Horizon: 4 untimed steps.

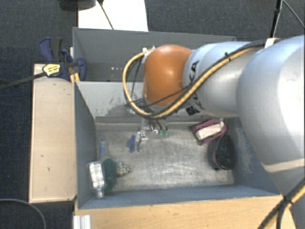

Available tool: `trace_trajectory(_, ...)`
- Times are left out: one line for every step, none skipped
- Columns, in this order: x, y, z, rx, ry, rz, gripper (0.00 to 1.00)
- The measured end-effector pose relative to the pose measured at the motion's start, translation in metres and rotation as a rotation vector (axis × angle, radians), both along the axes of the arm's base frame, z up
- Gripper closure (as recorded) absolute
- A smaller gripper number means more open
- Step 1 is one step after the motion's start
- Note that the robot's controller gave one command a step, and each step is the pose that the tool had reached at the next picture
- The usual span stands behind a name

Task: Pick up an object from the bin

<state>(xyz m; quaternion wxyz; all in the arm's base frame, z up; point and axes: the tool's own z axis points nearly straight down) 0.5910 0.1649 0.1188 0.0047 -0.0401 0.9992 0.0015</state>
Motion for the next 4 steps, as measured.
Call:
trace_trajectory(-0.008,-0.009,-0.049,-0.002,0.009,-0.113,0.00)
trace_trajectory(-0.006,-0.008,-0.046,0.001,0.004,-0.115,1.00)
trace_trajectory(-0.020,-0.015,-0.045,0.001,0.000,-0.072,1.00)
trace_trajectory(-0.029,-0.002,0.092,0.001,0.000,-0.062,1.00)
